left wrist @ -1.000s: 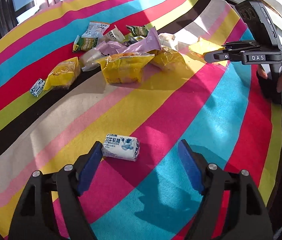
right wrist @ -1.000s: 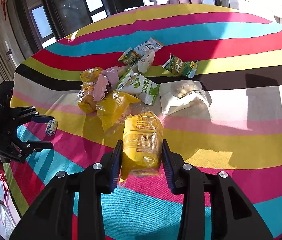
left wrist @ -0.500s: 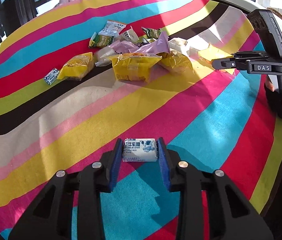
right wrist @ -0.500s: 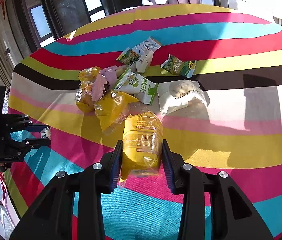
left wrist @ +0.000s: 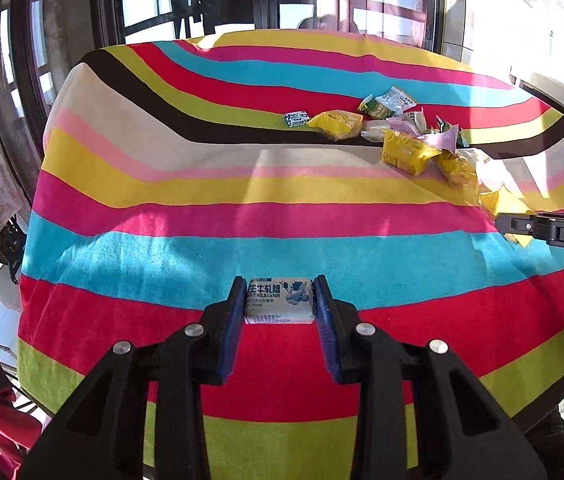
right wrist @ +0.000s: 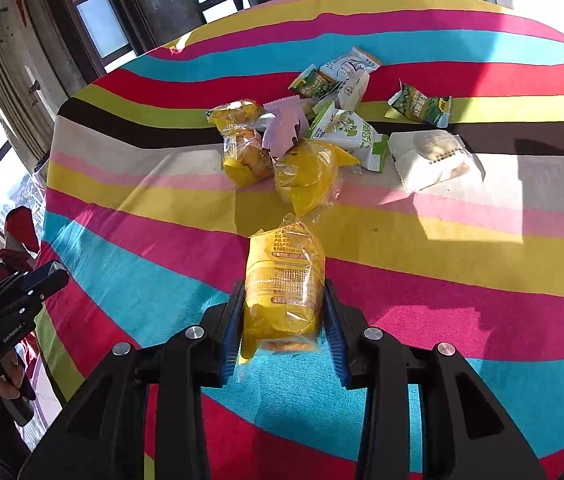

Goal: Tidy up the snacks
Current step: 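Carry both snacks over the white cardboard box and open both grippers, then move both open grippers back over the snack pile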

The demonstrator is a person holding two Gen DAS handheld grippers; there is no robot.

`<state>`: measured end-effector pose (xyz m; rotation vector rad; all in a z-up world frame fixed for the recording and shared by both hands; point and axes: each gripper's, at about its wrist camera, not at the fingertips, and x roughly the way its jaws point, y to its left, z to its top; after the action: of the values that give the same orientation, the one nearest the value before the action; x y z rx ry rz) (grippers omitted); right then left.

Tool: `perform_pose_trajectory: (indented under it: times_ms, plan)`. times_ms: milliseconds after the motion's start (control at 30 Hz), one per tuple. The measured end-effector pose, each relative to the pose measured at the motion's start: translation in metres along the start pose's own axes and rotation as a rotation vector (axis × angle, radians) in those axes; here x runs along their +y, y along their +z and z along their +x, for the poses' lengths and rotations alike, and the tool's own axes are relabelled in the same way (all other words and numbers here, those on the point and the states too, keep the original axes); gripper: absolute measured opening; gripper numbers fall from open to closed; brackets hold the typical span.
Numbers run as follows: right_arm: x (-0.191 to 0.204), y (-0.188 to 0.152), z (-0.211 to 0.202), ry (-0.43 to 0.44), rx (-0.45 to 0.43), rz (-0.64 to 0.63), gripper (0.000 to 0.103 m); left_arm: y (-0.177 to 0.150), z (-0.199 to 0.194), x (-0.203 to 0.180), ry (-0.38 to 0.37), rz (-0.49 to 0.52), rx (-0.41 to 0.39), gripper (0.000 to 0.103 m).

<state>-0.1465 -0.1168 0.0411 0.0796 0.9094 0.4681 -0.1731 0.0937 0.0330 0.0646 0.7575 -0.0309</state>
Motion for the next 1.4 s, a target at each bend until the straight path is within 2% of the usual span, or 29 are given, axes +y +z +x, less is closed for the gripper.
perform_pose_trajectory:
  times_ms: [133,400,700,1000,1100,1133,1167,1200,1233,1333,1400]
  plan:
    - [0.057,-0.006,0.007,0.072,0.025,-0.112,0.038,-0.012,-0.018,0.008,0.025,-0.009,-0.029,0.034]
    - [0.154,-0.025,0.026,0.175,0.087,-0.305,0.037,-0.047,-0.042,0.039,0.121,-0.058,-0.021,0.034]
    - [0.265,-0.061,0.024,0.291,0.117,-0.585,0.037,-0.1,-0.096,0.093,0.241,-0.194,-0.017,0.034]
    - [0.329,-0.119,0.033,0.344,0.208,-0.828,0.038,-0.168,-0.106,0.143,0.353,-0.339,0.098,0.034]
    - [0.341,-0.136,0.044,0.398,0.269,-0.868,0.04,-0.185,-0.106,0.157,0.404,-0.376,0.142,0.036]
    - [0.34,-0.139,0.045,0.416,0.28,-0.864,0.044,-0.189,-0.107,0.16,0.43,-0.387,0.152,0.048]
    - [0.338,-0.137,0.046,0.435,0.278,-0.843,0.057,-0.191,-0.109,0.164,0.464,-0.402,0.153,0.06]
    - [0.335,-0.133,0.045,0.457,0.275,-0.809,0.066,-0.191,-0.112,0.166,0.5,-0.415,0.15,0.085]
    - [0.328,-0.129,0.04,0.483,0.273,-0.773,0.067,-0.19,-0.115,0.167,0.553,-0.422,0.148,0.096]
    - [0.311,-0.111,0.024,0.497,0.222,-0.72,0.067,-0.179,-0.119,0.166,0.703,-0.404,0.138,0.101]
    - [0.296,-0.103,0.007,0.487,0.166,-0.713,0.068,-0.168,-0.119,0.162,0.727,-0.374,0.111,0.101]
